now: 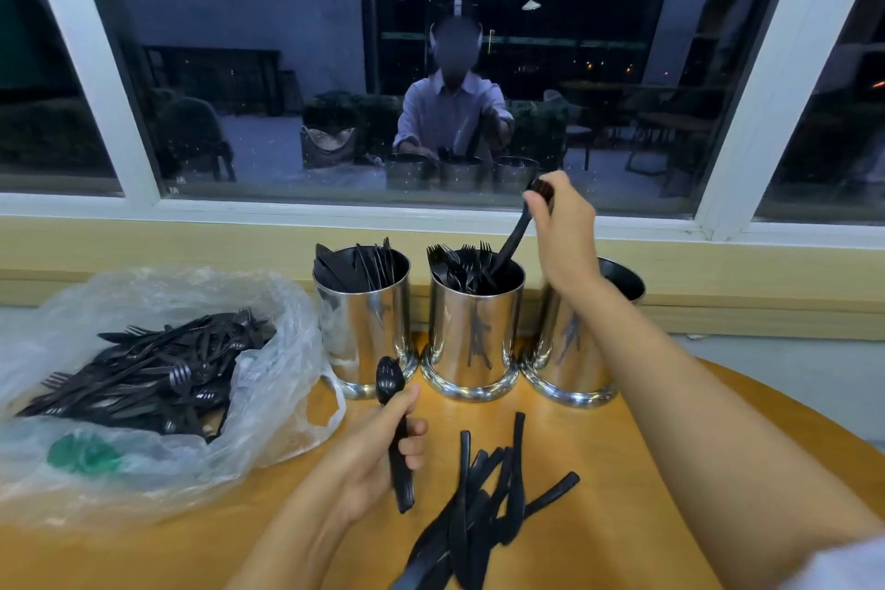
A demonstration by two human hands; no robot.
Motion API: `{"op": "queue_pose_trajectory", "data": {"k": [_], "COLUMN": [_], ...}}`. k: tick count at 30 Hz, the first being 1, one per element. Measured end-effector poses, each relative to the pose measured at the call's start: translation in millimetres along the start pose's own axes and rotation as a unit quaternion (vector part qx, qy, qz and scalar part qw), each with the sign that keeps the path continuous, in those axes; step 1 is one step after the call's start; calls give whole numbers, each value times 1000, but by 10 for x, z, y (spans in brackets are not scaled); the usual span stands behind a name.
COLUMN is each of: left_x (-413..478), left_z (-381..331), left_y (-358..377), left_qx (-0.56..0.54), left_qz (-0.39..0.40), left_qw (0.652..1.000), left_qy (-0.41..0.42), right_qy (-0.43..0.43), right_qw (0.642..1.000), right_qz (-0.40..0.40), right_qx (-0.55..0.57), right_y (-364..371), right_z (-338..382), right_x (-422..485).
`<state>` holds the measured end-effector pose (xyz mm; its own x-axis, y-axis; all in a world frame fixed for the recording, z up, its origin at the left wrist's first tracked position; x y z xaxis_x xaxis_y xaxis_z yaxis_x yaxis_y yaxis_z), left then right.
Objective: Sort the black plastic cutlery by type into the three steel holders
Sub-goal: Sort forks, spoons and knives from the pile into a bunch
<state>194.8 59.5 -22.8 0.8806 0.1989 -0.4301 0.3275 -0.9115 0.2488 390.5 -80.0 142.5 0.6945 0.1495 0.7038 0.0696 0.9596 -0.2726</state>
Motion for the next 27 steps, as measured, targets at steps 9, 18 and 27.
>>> {"op": "queue_pose_trajectory", "data": {"k": [9,18,27], "left_x": [32,-125,-402], "left_z": [-236,-225,-248], "left_y": [251,322,577], "left_qx": [-65,-2,25], "left_qz": [15,2,32], "left_qw": [995,996,991], "left_qy": [76,86,124], "right_qy": [61,32,321], "right_qw": [923,974,880], "right_qz": [282,119,228], "right_qx": [-255,-188,268], "right_y": [419,-101,-247], "right_z": [-276,59,188], "right_x": [-91,-34,-755]}}
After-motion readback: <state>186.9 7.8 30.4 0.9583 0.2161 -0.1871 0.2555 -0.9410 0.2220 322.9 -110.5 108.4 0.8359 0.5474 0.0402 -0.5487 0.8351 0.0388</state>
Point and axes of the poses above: each hand's wrist, its own x-axis towards the middle knuckle, its own y-axis out of the palm, z = x × y, the point moved 4 cm from there along x, towards the middle knuckle, and after that the axes turned 11 degrees about x, right-handed, at the moved point
